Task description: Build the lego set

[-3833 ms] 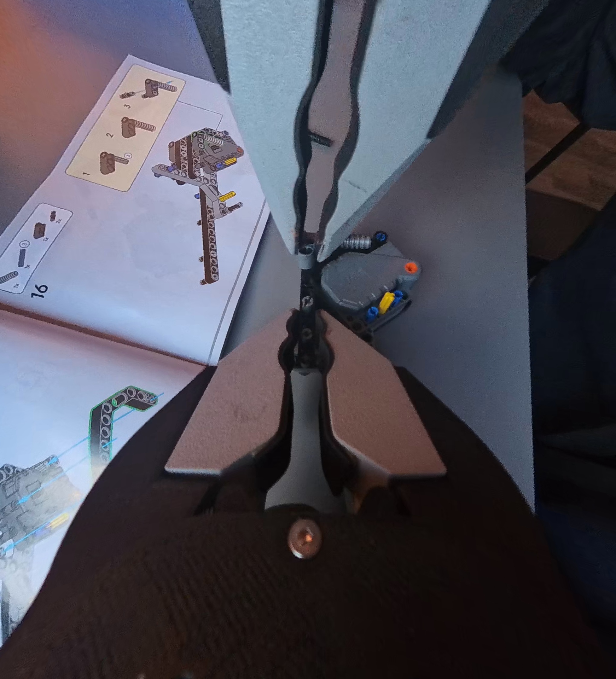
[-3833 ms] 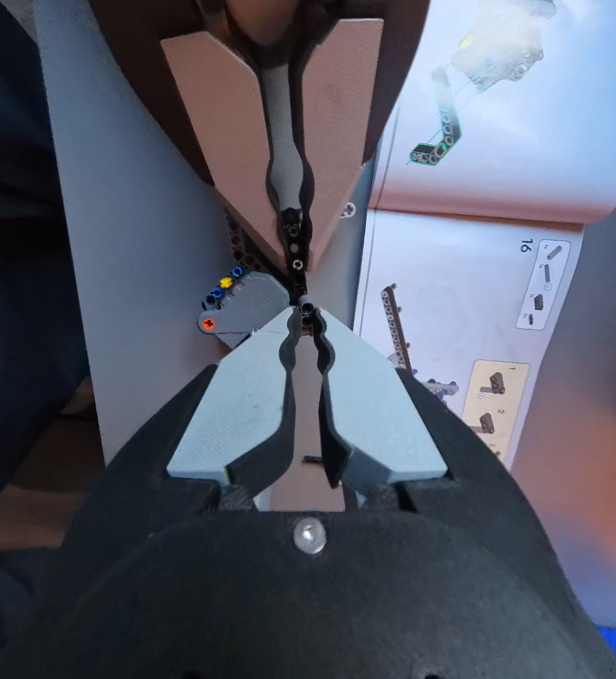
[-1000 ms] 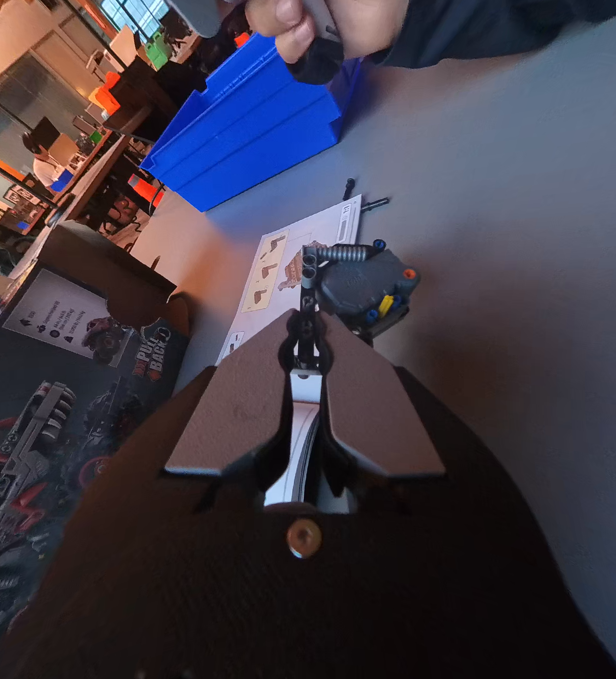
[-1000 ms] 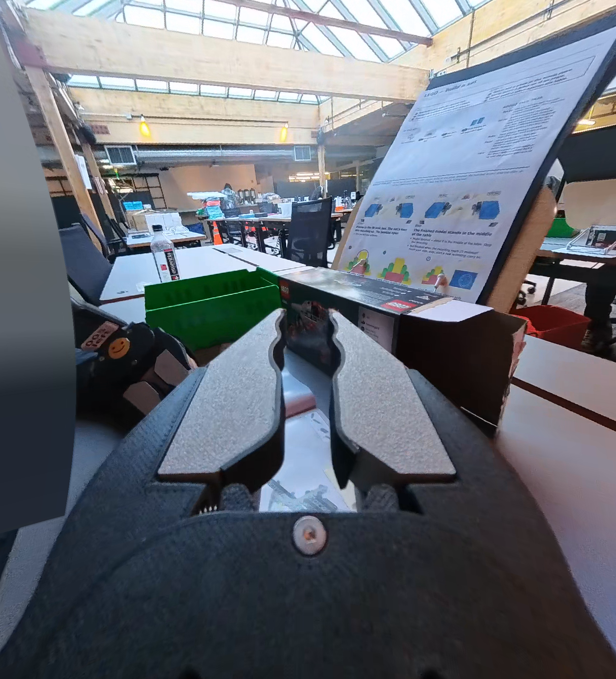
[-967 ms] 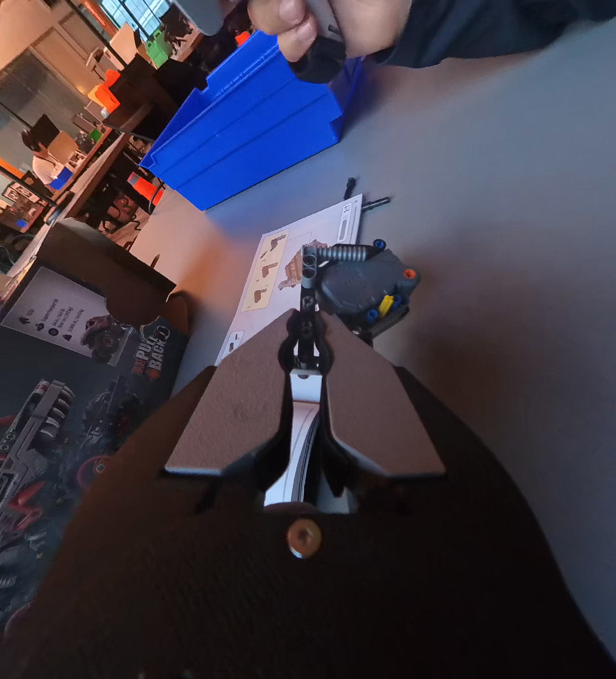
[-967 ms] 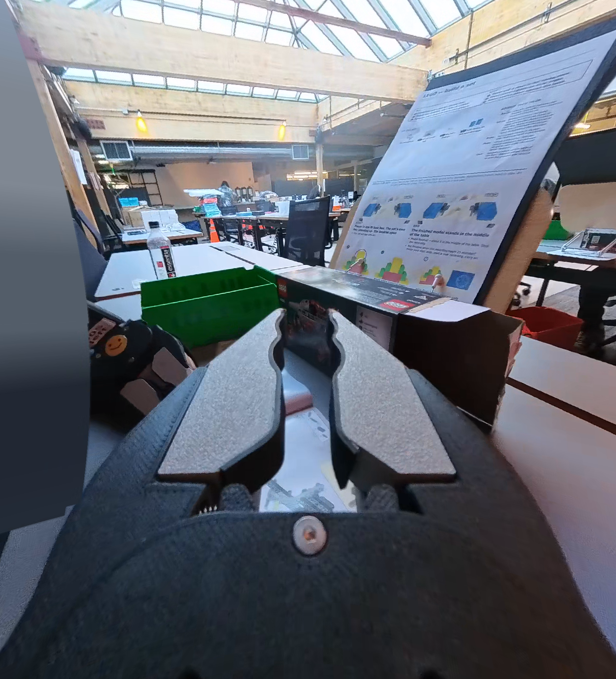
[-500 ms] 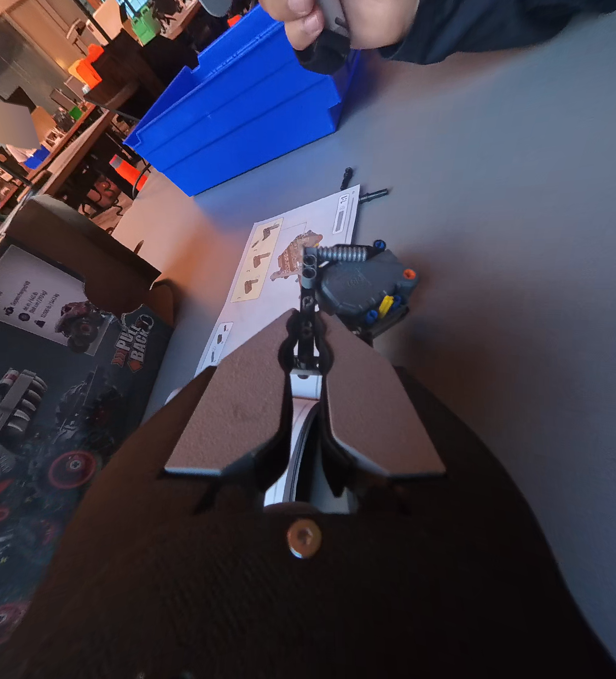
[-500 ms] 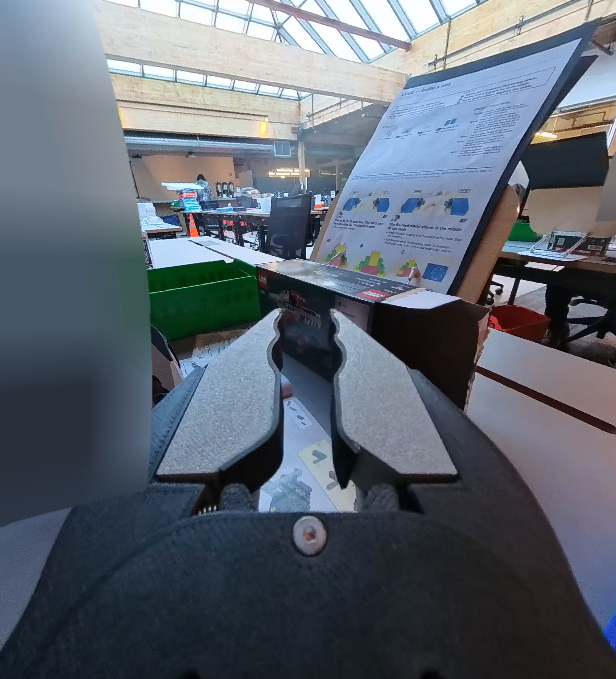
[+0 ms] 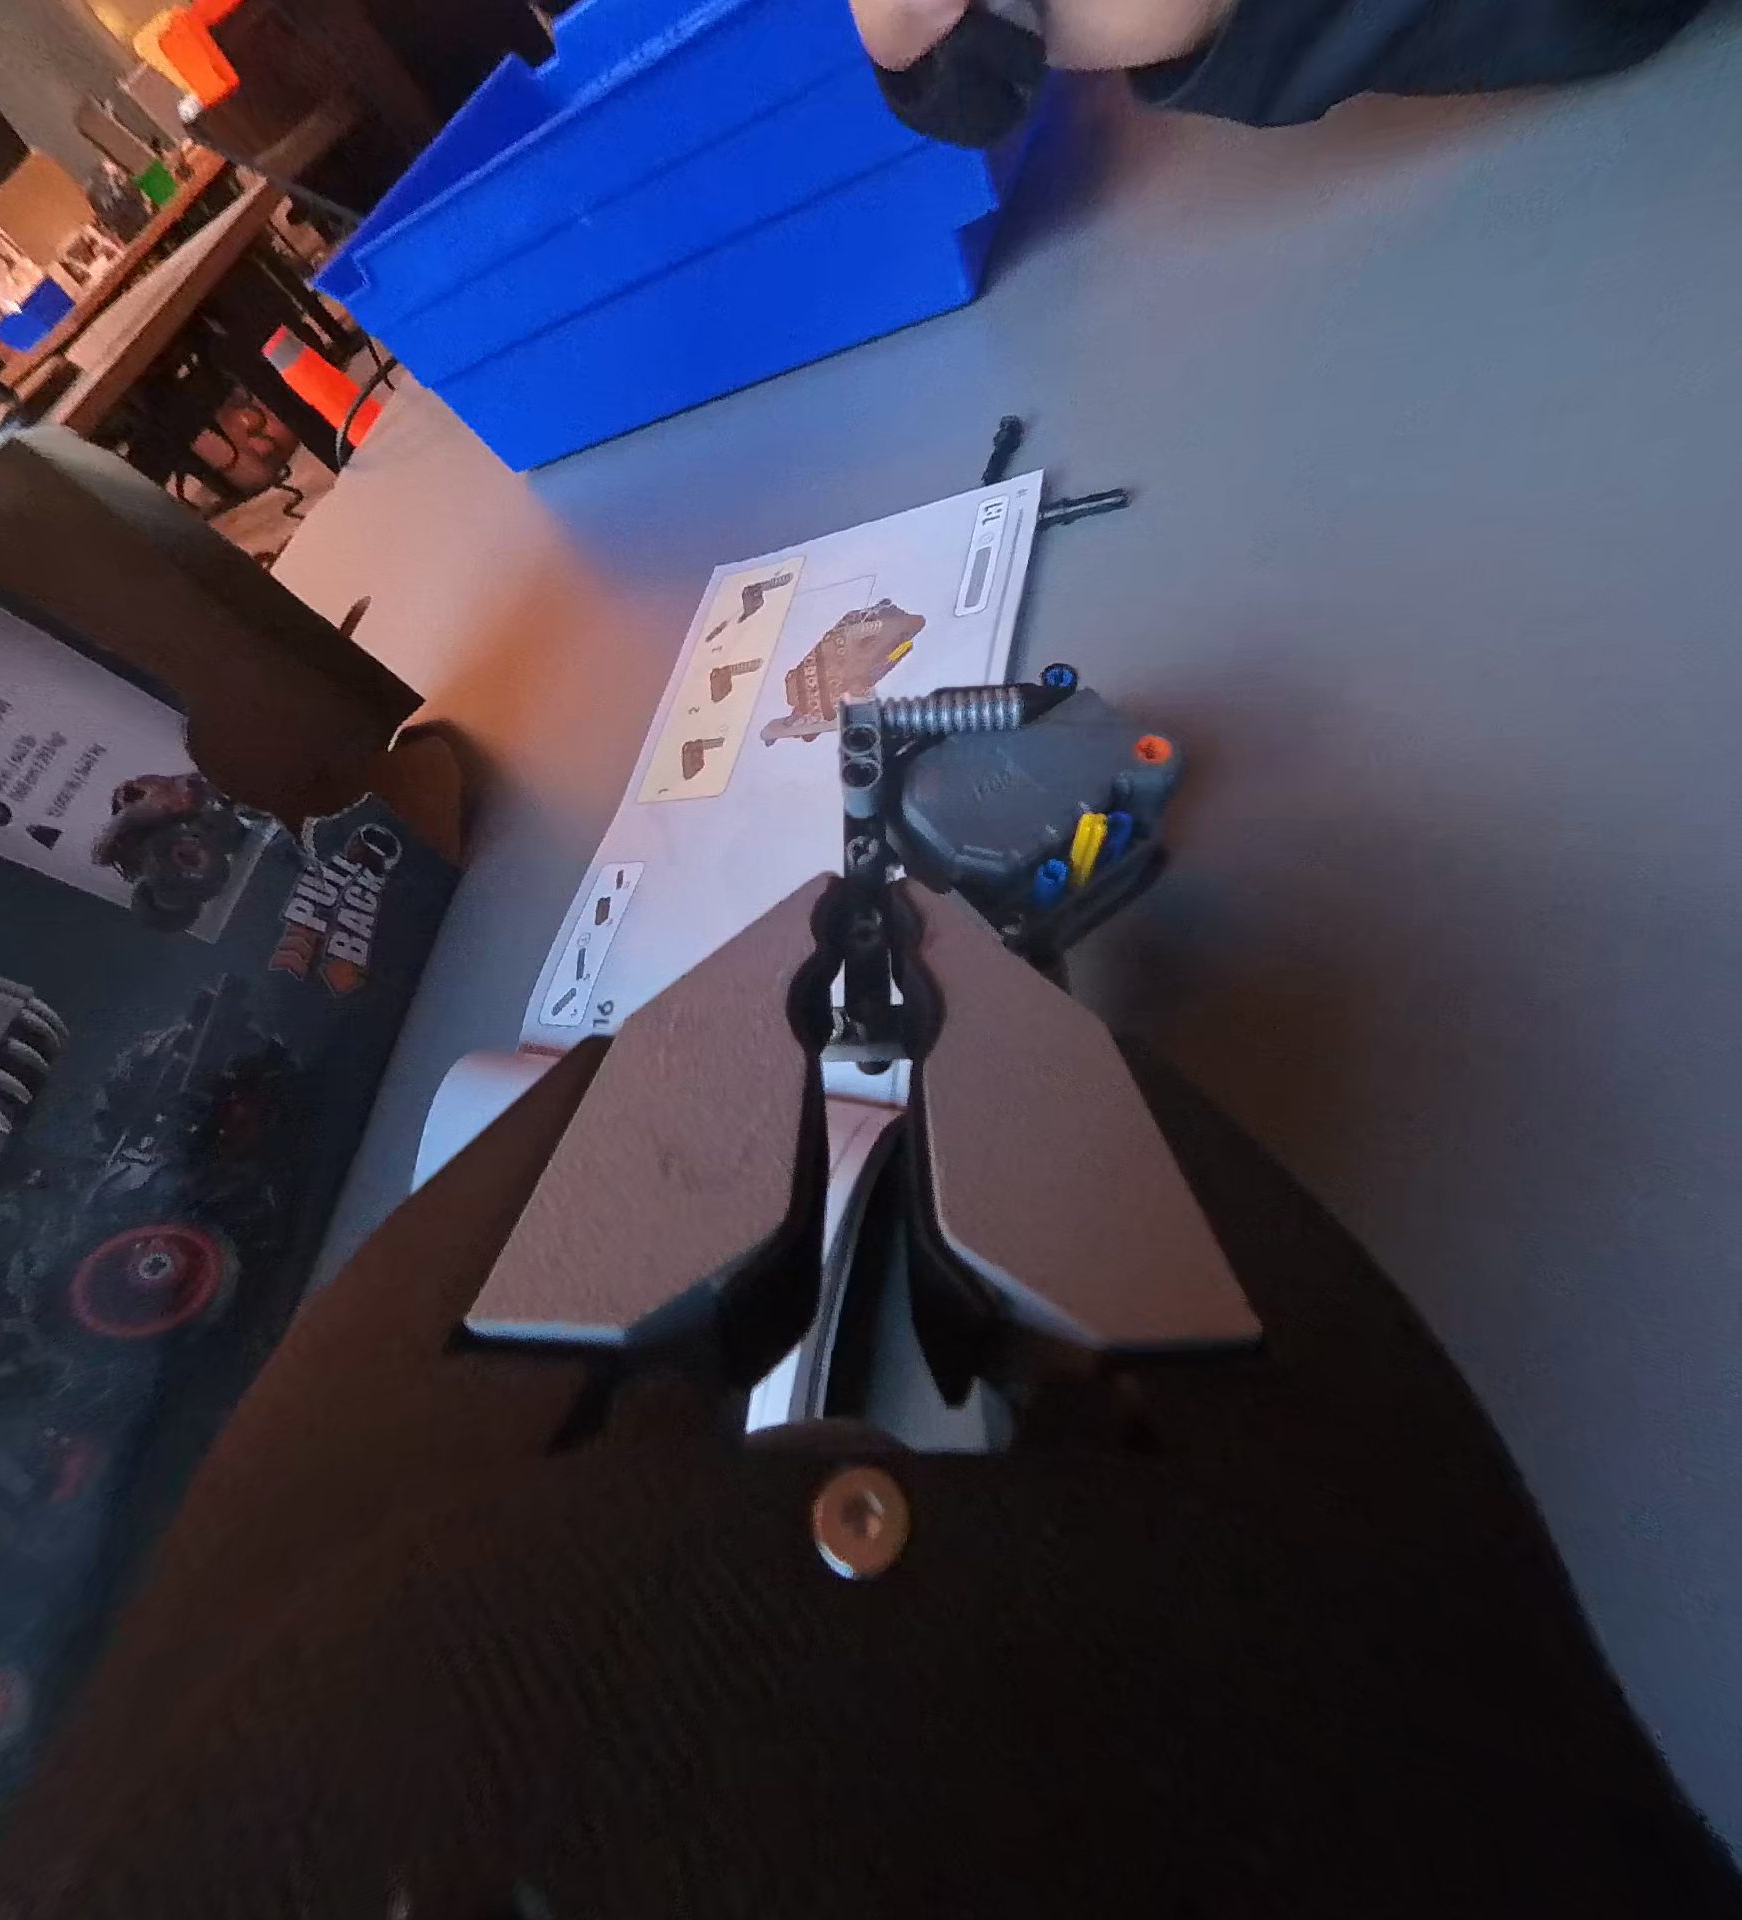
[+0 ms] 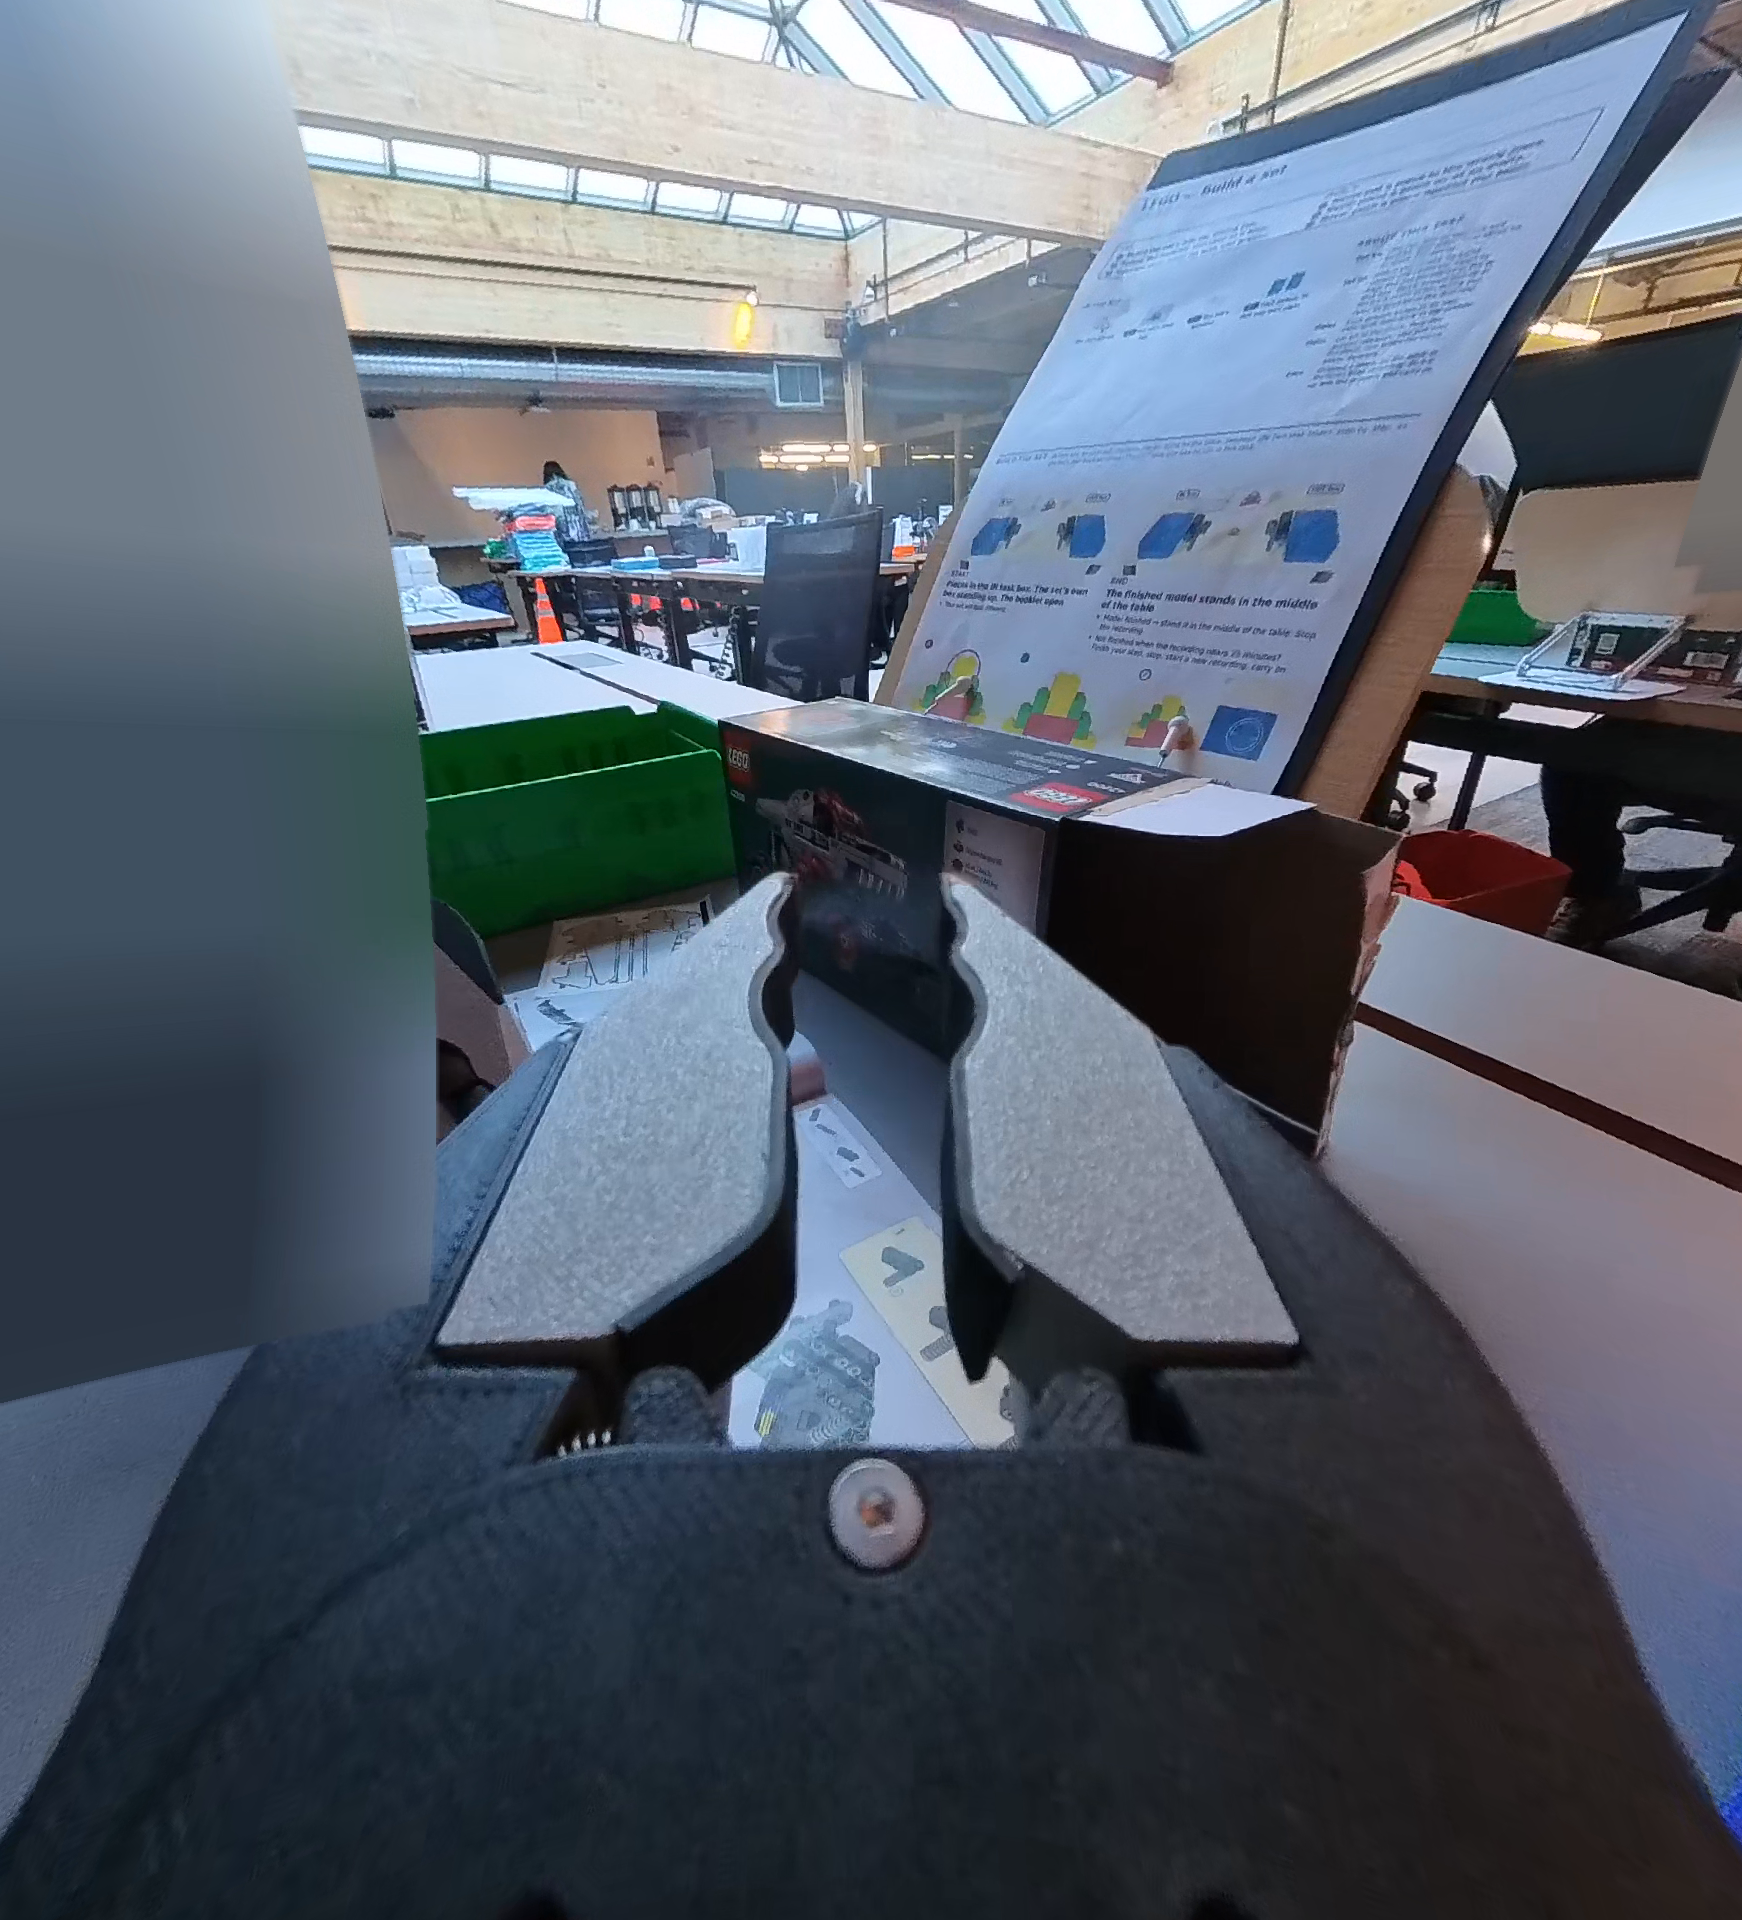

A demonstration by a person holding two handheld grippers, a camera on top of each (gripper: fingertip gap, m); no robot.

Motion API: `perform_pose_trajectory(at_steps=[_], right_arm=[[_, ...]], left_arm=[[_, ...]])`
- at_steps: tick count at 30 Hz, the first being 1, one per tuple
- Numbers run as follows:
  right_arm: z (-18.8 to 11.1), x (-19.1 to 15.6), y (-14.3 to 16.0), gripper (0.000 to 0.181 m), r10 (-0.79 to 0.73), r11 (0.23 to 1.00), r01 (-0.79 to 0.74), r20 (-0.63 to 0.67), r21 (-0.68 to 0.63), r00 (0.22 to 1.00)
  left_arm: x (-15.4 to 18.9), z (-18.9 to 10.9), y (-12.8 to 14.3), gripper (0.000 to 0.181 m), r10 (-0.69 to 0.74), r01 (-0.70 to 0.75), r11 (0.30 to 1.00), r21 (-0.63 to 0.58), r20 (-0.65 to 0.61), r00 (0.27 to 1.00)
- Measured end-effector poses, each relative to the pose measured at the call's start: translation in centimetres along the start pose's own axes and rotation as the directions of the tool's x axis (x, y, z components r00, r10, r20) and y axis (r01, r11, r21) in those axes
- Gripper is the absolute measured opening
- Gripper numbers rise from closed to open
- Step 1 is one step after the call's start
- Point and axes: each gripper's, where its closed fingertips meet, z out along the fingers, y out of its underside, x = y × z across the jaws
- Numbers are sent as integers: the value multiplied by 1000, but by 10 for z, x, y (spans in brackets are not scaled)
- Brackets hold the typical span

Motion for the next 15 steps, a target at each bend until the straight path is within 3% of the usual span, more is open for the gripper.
perform_pose_trajectory(at_steps=[15], right_arm=[[9, -4, 16, 23, 11, 998, -10, 24, -62, 1000]], left_arm=[[-2, 1, 2, 6, -9, 9, 1000, -11, 7, 1000]])
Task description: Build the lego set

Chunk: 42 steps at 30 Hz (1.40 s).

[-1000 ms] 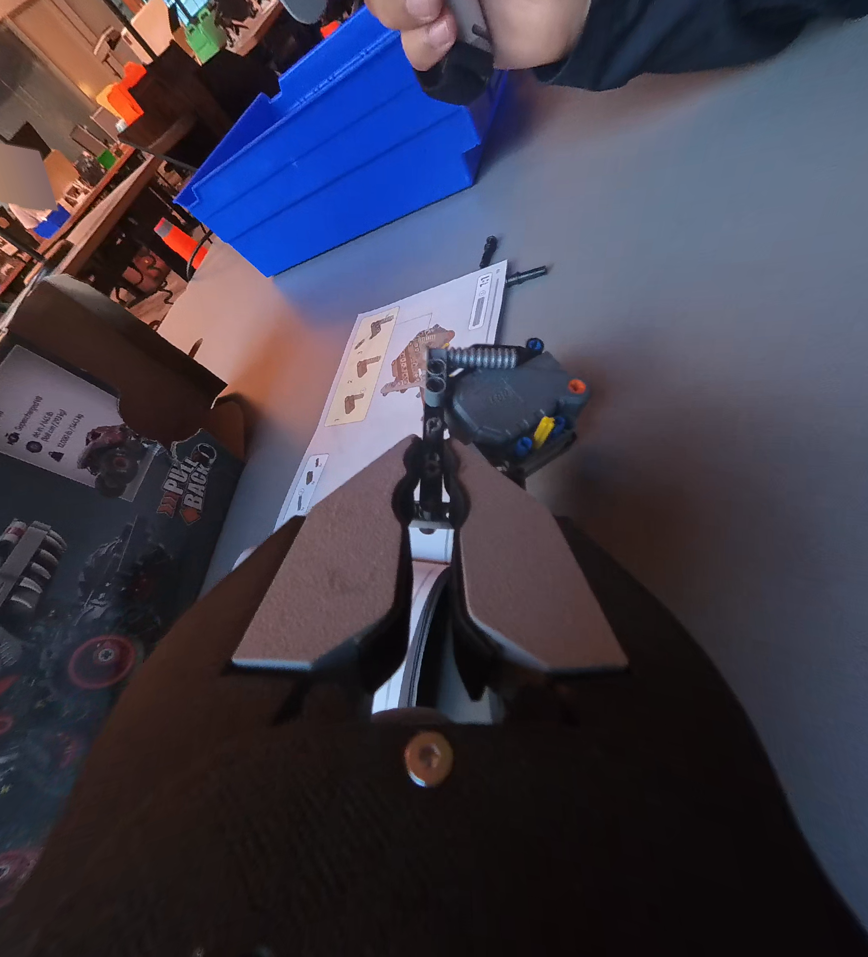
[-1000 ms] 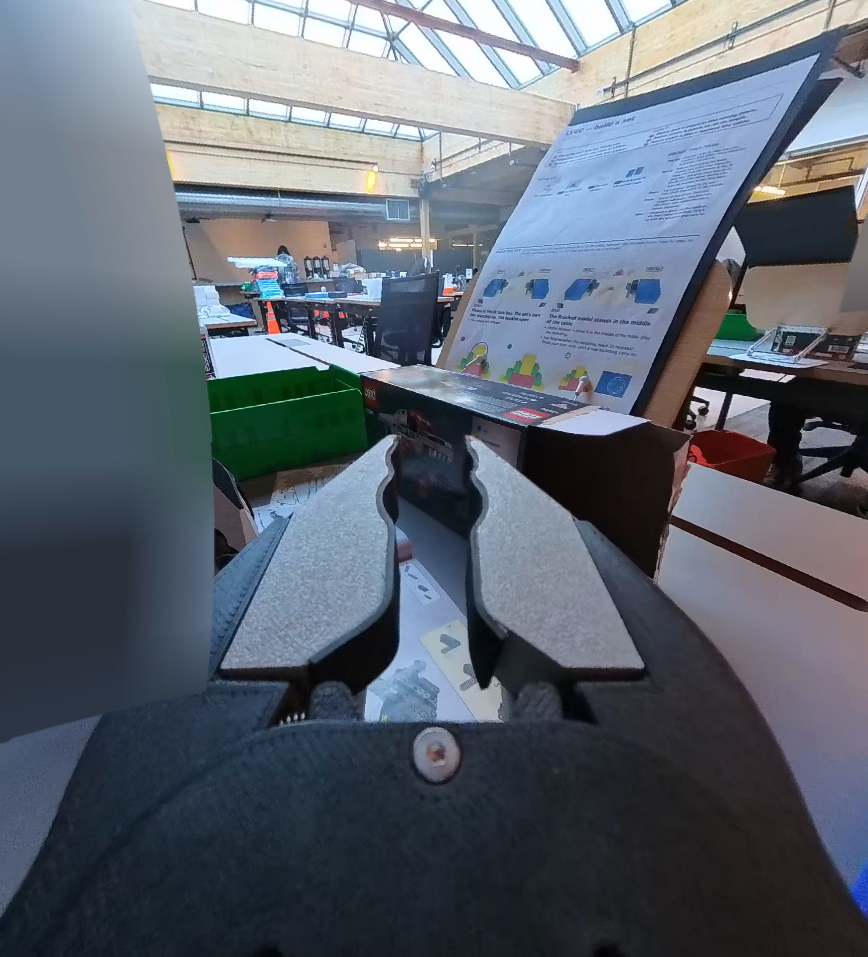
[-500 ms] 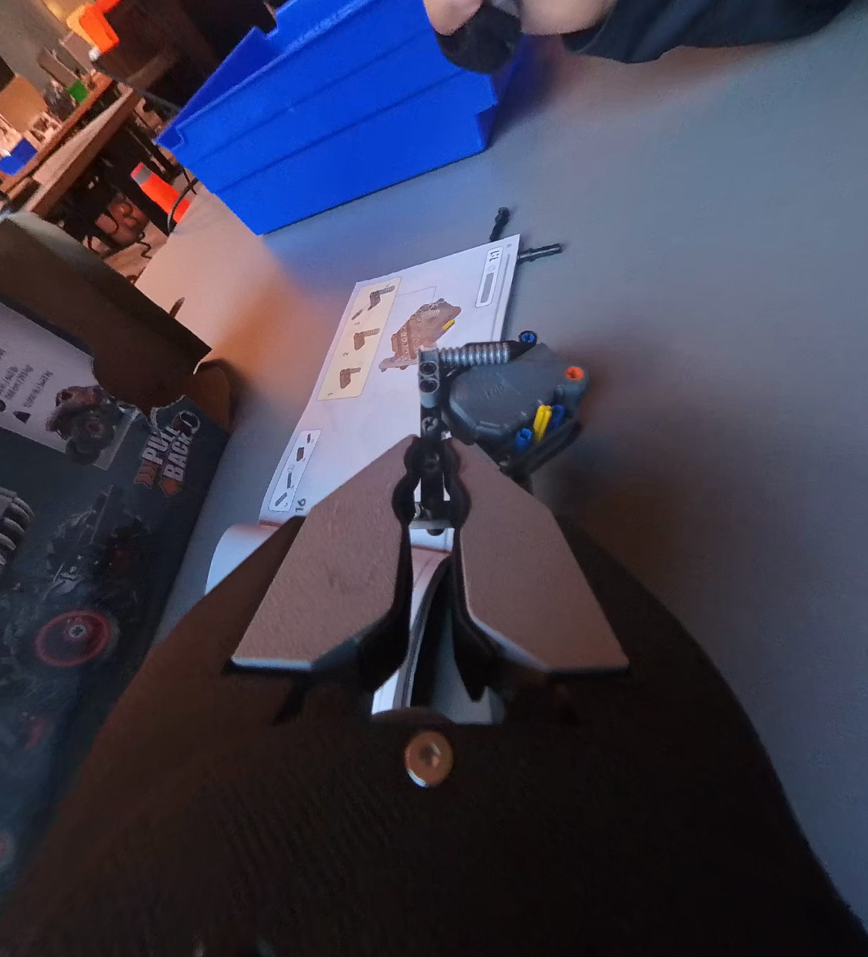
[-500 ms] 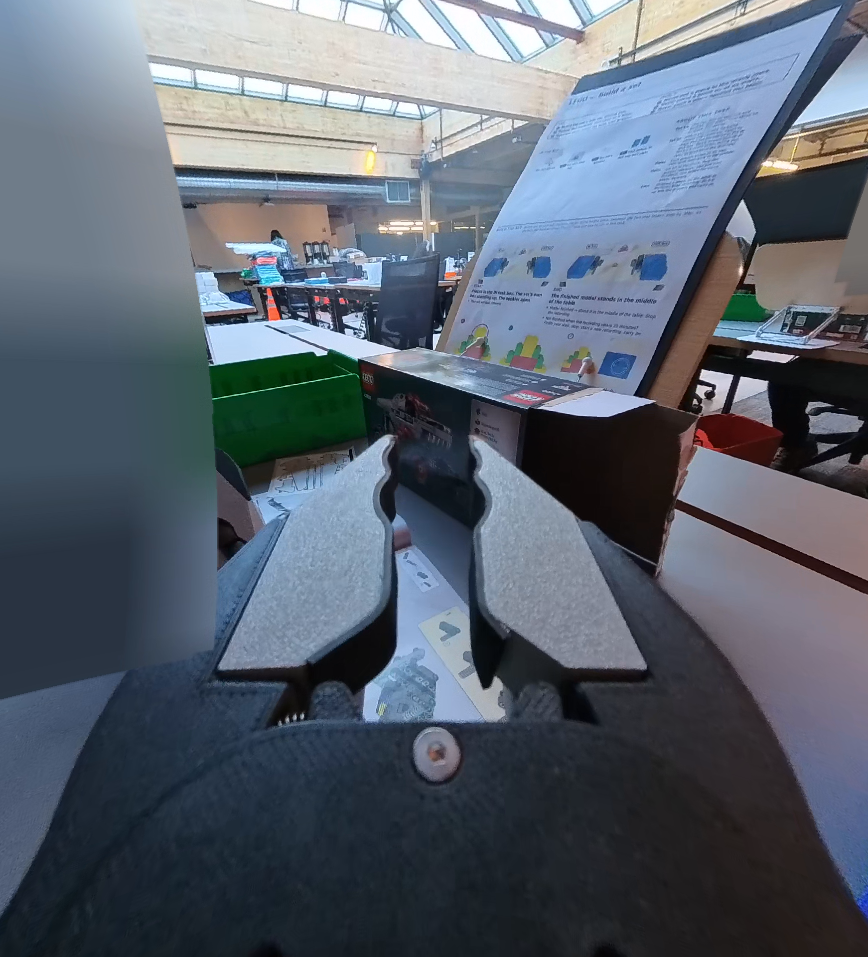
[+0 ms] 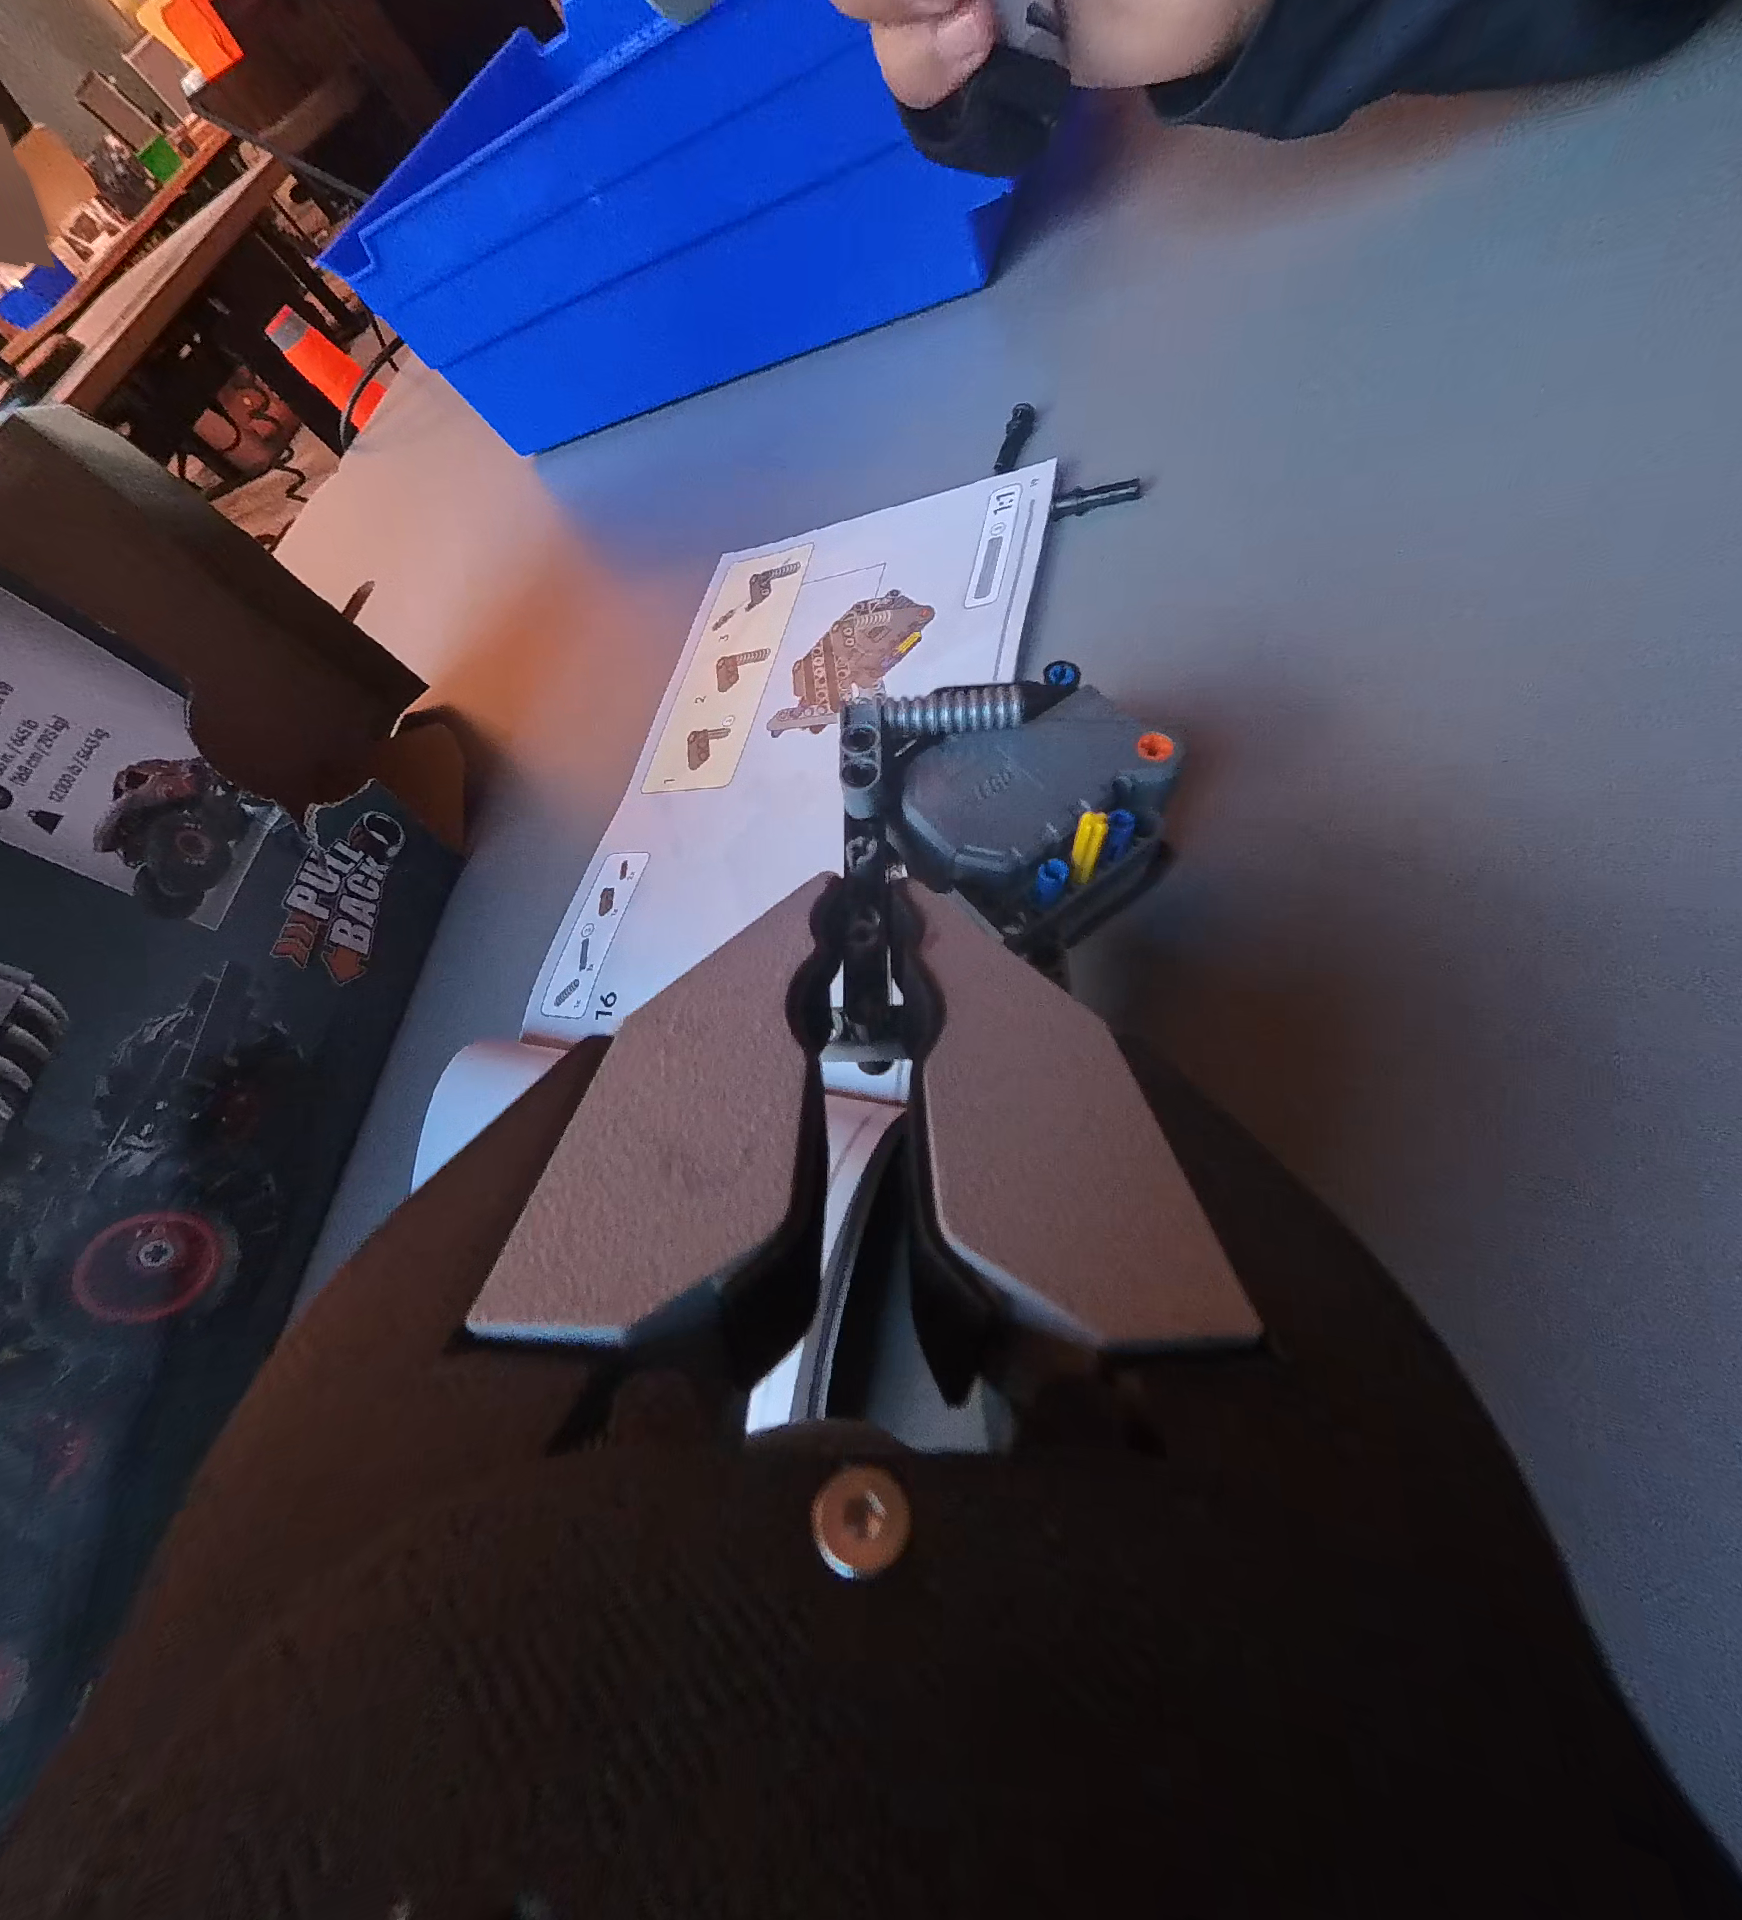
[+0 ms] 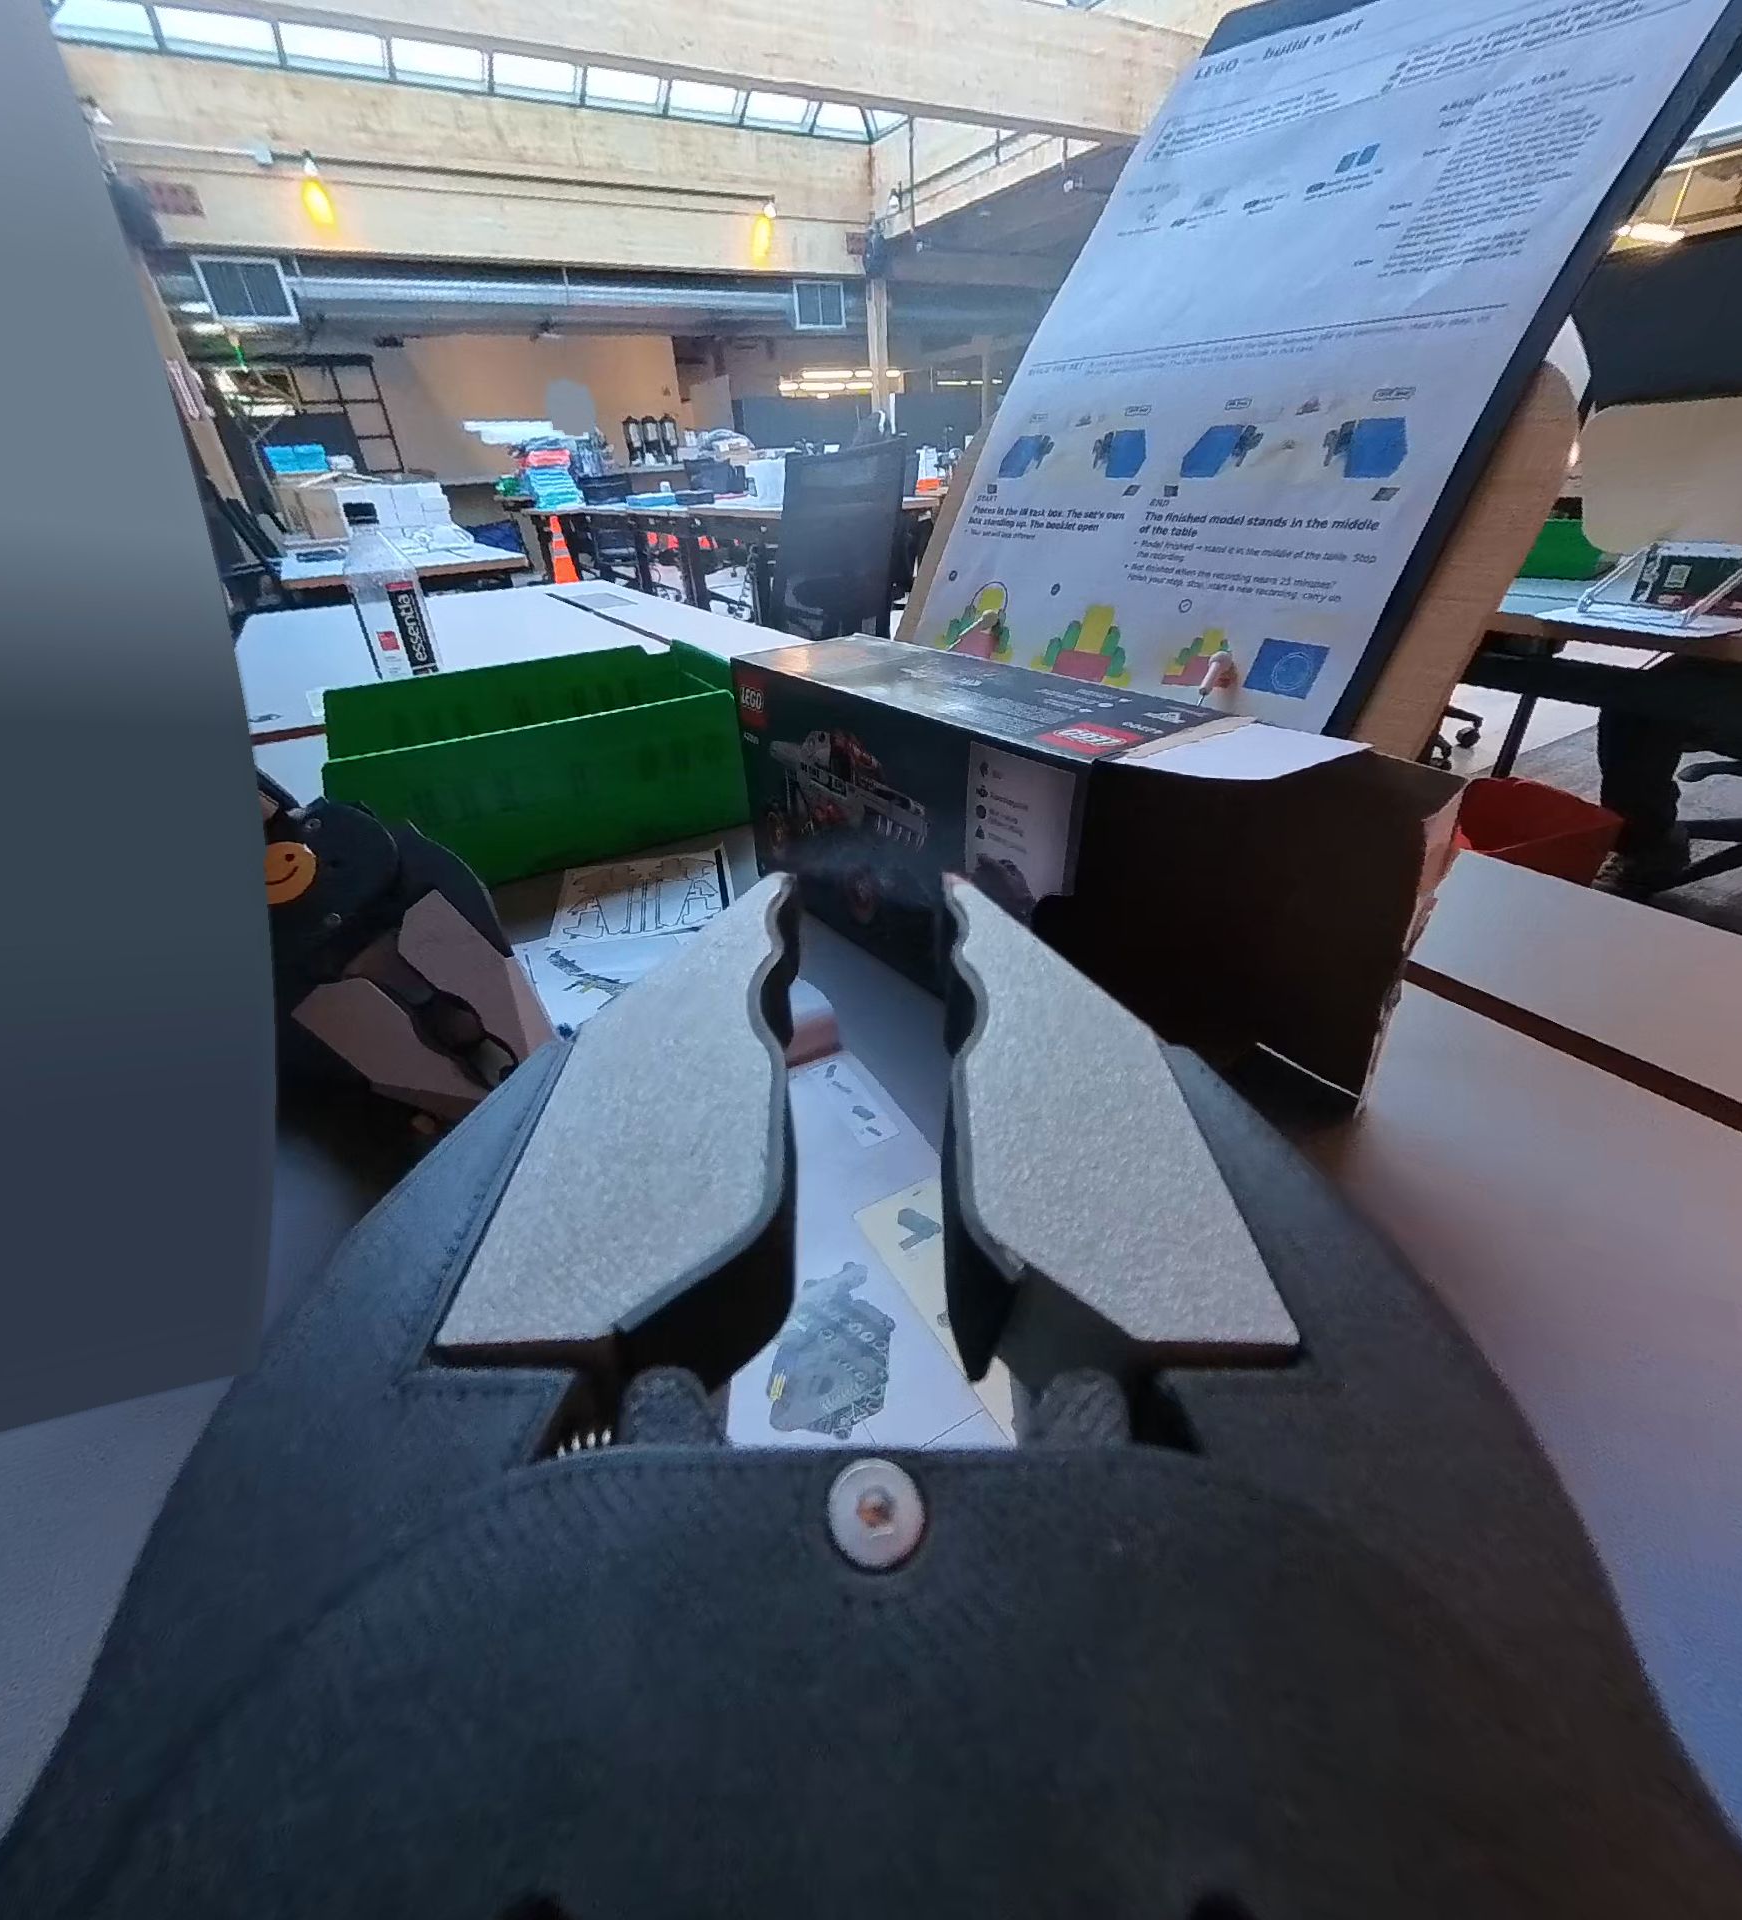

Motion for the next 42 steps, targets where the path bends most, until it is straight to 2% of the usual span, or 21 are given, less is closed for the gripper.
perform_pose_trajectory(at_steps=[9, 11, 15, 17, 21, 27, 31, 35, 39, 42], right_arm=[[14, -10, 27, 24, 51, 993, -44, 67, -107, 996], [19, -24, 36, 25, 88, 985, -63, 157, -158, 984], [28, -67, 70, 36, 232, 927, -105, 332, -359, 914], [32, -79, 89, 44, 200, 904, -33, 352, -427, 915], [41, -81, 121, 47, 29, 842, 137, 298, -521, 954], [51, -85, 138, 41, -25, 807, 183, 277, -562, 960], [49, -82, 136, 35, -16, 811, 178, 282, -557, 959], [46, -82, 136, 36, -5, 813, 173, 290, -557, 957], [42, -90, 138, 26, 10, 809, 195, 345, -555, 939], [41, -98, 136, 31, 0, 818, 222, 386, -531, 923]], left_arm=[[-4, 2, 4, 6, -32, 32, 999, -27, 11, 999], [-6, 1, 3, 6, -32, 33, 999, -23, 28, 999], [-6, 3, 5, 6, -55, 56, 998, -40, 22, 998], [-9, 4, 10, 6, -109, 111, 991, -75, 27, 994], [-11, 4, 15, 6, -211, 212, 972, -103, 16, 977], [-11, 4, 15, 6, -229, 230, 967, -109, 22, 973], [-10, 4, 14, 6, -214, 216, 971, -103, 29, 976], [-9, 5, 13, 6, -194, 197, 975, -99, 37, 980], [-10, 5, 13, 6, -200, 202, 974, -99, 34, 979], [-9, 5, 13, 6, -196, 198, 975, -96, 33, 980]])
